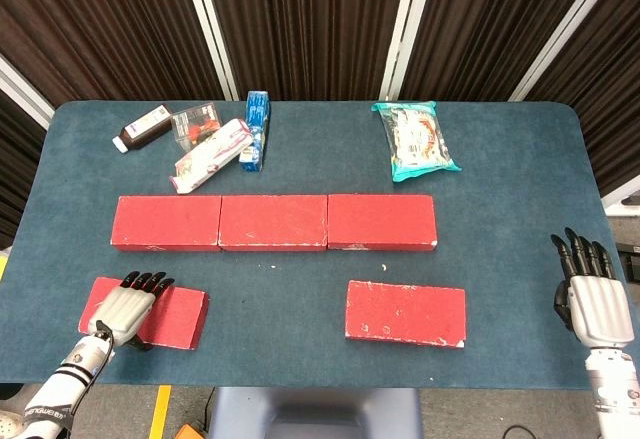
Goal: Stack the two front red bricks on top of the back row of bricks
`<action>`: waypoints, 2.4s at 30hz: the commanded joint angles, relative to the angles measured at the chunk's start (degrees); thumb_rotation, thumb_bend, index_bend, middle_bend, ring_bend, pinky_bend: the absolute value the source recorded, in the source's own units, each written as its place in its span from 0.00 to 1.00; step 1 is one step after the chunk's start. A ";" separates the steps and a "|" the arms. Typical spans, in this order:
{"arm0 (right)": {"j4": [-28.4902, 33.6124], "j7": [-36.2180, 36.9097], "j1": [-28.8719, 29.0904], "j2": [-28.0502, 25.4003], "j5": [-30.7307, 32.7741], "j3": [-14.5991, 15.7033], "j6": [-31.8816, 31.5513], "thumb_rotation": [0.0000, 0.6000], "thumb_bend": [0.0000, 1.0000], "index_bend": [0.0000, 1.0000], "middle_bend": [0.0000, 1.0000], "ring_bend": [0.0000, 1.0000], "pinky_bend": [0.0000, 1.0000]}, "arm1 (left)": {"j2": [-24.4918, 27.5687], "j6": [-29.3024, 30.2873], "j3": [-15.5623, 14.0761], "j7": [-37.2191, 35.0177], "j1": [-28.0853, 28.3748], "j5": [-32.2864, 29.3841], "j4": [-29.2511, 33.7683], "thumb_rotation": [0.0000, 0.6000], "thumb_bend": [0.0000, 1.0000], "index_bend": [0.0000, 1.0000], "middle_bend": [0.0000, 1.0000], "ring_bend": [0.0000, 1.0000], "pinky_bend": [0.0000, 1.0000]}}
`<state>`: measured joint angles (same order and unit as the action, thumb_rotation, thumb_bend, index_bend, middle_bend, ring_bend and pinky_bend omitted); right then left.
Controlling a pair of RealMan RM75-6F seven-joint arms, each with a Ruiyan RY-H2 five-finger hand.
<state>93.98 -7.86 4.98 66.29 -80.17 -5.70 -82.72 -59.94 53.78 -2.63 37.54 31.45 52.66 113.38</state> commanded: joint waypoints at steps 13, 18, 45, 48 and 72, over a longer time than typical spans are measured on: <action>0.07 -1.22 0.30 0.48 0.32 0.14 0.42 1.00 0.92 0.12 0.00 0.00 0.00 | -0.67 0.26 -1.31 -1.06 2.05 -2.89 -3.63 1.00 0.00 0.00 0.00 0.00 0.01; 0.13 -1.11 0.22 0.48 0.31 0.11 0.16 1.00 0.92 0.12 0.00 0.00 0.00 | -0.92 0.58 -1.79 -1.02 2.40 -3.75 -4.16 1.00 0.00 0.00 0.00 0.00 0.01; 0.20 -0.55 0.18 0.80 -0.04 0.13 -0.31 1.00 0.92 0.13 0.00 0.00 0.00 | -1.49 1.25 -4.15 1.03 4.78 -8.53 -5.83 1.00 0.21 0.00 0.01 0.00 0.03; 0.04 -0.14 0.13 0.91 -0.15 0.10 -0.47 1.00 0.92 0.13 0.00 0.00 0.00 | -1.52 1.43 -4.25 1.00 4.93 -8.89 -5.79 1.00 0.22 0.00 0.02 0.00 0.03; -0.07 0.32 0.18 1.00 -0.32 0.11 -0.45 1.00 0.92 0.14 0.00 0.00 0.00 | 3.10 6.05 -5.28 4.90 6.65 -10.22 0.10 1.00 0.26 0.07 0.14 0.00 0.05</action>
<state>93.91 -7.54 5.16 67.29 -80.48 -5.59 -83.17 -58.46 58.87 -8.02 41.77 37.72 42.35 111.72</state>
